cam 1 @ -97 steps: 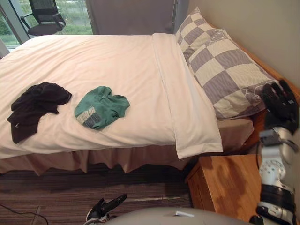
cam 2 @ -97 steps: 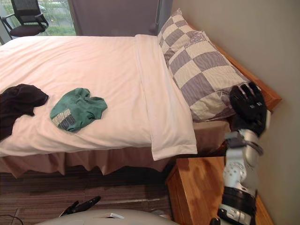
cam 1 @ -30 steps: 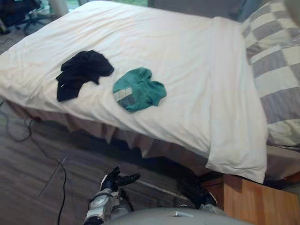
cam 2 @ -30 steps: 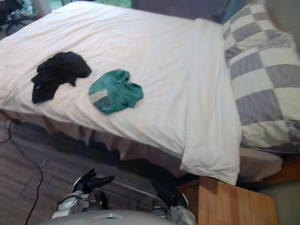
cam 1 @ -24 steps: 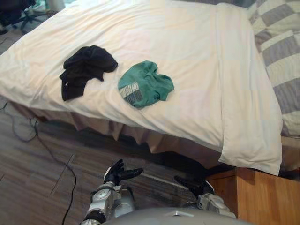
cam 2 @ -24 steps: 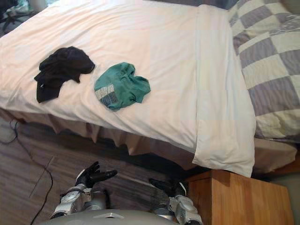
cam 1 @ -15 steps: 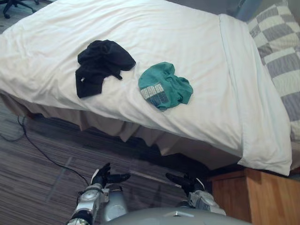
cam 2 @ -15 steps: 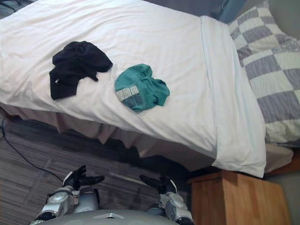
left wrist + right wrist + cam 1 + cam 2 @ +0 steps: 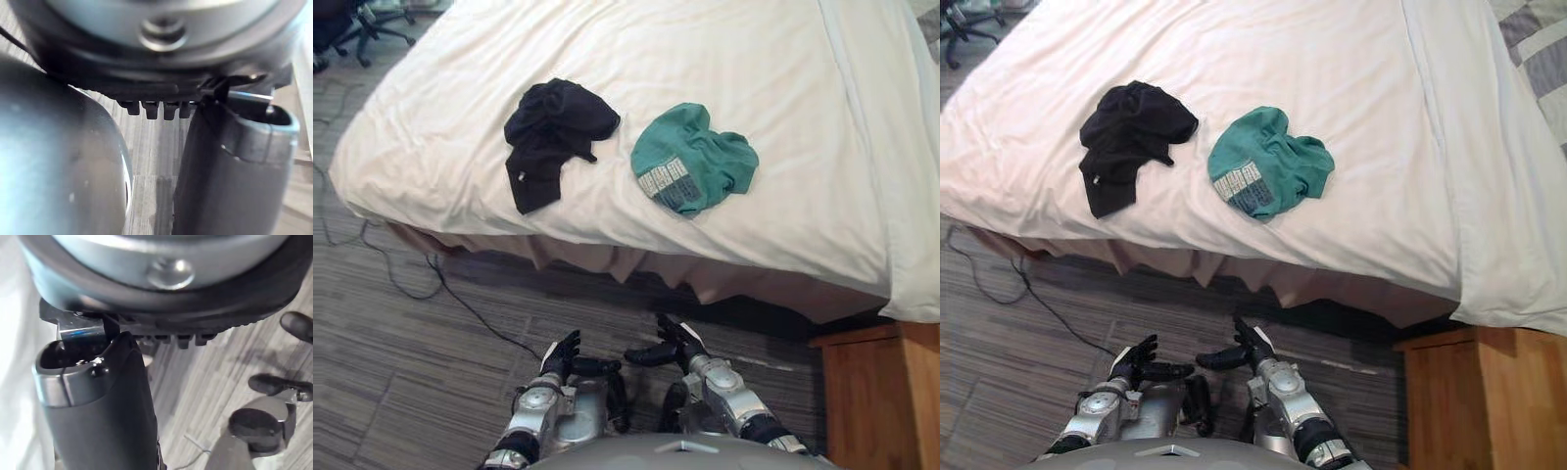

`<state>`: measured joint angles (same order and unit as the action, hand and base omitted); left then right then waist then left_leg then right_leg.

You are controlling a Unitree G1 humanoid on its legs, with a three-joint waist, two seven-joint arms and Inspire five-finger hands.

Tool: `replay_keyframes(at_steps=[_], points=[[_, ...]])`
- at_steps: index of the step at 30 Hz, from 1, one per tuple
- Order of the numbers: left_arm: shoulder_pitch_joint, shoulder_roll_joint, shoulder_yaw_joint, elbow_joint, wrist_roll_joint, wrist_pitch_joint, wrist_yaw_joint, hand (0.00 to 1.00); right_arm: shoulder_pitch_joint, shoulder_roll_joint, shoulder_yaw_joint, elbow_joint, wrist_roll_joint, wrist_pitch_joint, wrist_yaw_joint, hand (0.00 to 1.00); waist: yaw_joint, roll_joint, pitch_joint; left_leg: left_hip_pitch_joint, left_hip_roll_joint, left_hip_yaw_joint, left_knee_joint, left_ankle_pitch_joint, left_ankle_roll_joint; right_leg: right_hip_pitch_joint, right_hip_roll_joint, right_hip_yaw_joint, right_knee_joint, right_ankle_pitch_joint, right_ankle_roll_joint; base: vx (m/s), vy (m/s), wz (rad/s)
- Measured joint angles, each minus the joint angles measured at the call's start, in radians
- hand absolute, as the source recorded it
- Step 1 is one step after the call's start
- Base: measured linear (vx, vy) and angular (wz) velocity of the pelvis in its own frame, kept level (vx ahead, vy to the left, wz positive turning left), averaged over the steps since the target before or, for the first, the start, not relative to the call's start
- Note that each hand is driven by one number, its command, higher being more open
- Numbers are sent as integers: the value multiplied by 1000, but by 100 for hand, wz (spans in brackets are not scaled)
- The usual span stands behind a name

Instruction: Tidy up the quilt and then pick up the clothes from the bed and put them into the laundry hamper

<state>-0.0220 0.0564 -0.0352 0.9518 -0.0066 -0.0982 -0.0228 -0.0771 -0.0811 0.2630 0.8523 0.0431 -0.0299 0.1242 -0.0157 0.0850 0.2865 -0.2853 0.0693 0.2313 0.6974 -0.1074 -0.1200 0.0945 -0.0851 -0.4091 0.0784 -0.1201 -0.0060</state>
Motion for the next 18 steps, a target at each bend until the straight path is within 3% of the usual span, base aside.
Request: replay_keyframes(at_steps=[2, 4, 5, 6, 7, 8, 9, 10, 11, 12, 14, 15, 17, 18], points=[[16, -1, -3, 0, -2, -12, -4, 100, 19, -1, -53, 23, -5, 0, -6, 100, -3, 15, -5, 4, 35, 52, -19, -51, 37, -8, -26, 26, 3, 21, 30, 106, 237, -44], [33, 9, 3, 13, -6, -9, -2, 100, 19, -5, -127, 64, 6, 3, -7, 100, -19, 16, -6, 80, 123, 96, -210, -73, 79, -7, -56, 69, 8, 32, 49, 184, 273, -55], [30, 16, 2, 23, -23, -4, -3, 100, 20, -4, -150, 73, 15, 3, -5, 100, -20, 13, -6, 94, 146, 89, -251, -72, 79, -6, -65, 76, 10, 35, 54, 218, 424, -43], [33, 30, 3, 27, -39, -3, -2, 100, 20, -5, -206, 91, 21, 3, -4, 100, -28, 8, -7, 106, 211, 44, -313, -68, 74, -4, -84, 83, 28, 39, 68, 253, 595, -7], [40, 51, 4, 21, -39, -12, 0, 100, 29, -19, -248, 95, 20, 4, -5, 100, -37, -9, -9, 97, 274, -64, -348, -35, 68, 8, -142, 83, 55, 33, 129, 329, 867, 6], [47, 58, 3, 18, -39, -13, 0, 100, 47, -33, -250, 95, 19, 4, -4, 100, -38, -17, -20, 98, 283, -116, -375, 14, 74, 19, -184, 84, 58, 31, 181, 310, 889, 19], [58, 49, 1, 20, -40, -13, 0, 100, 64, -45, -253, 95, 19, 6, -3, 100, -40, -2, -45, 104, 284, -166, -390, 59, -40, 31, -214, 86, 50, 35, 240, 228, 731, 15], [54, 58, 1, 21, -40, -12, 0, 100, 64, -42, -257, 101, 18, 10, -4, 100, -42, -27, -45, 92, 256, -169, -364, 33, -123, 36, -242, 87, 34, 40, 260, 153, 579, 30], [40, 95, 2, 22, -49, -9, 1, 100, 61, -12, -250, 114, 13, 25, 23, 100, -37, -67, -47, 41, 200, -176, -281, -11, -74, 41, -243, 98, 12, 42, 274, 83, 366, 32], [42, 101, 1, 25, -65, -6, 0, 100, 62, -5, -250, 117, 14, 27, 35, 100, -33, -76, -52, 33, 188, -179, -260, -25, -67, 51, -228, 87, 1, 44, 272, 104, 365, 22], [45, 104, -2, 33, -102, 6, -6, 100, 59, 36, -253, 118, 13, 23, 45, 100, -20, -85, -75, 33, 149, -154, -194, -101, -41, 61, -254, 39, -6, 155, 257, 58, 337, -20], [42, 97, -3, 41, -102, 7, -11, 100, 57, 40, -254, 118, 11, 22, 46, 100, -14, -76, -80, 38, 145, -133, -195, -116, -32, 31, -276, 22, 40, 166, 215, -14, 371, -55], [48, 70, -6, 49, -100, 13, -31, 100, 23, 29, -231, 126, 2, 35, 61, 100, 8, -49, -87, 107, 110, -42, -272, -114, 32, -85, -358, -96, 199, 231, -55, -11, 459, -81], [52, 72, -29, 49, -100, 14, -34, 100, 10, 31, -196, 124, 2, 41, 72, 100, -9, -43, -84, 145, 98, -31, -320, -85, 55, -116, -333, -95, 300, 163, -19, 17, 397, -42]])
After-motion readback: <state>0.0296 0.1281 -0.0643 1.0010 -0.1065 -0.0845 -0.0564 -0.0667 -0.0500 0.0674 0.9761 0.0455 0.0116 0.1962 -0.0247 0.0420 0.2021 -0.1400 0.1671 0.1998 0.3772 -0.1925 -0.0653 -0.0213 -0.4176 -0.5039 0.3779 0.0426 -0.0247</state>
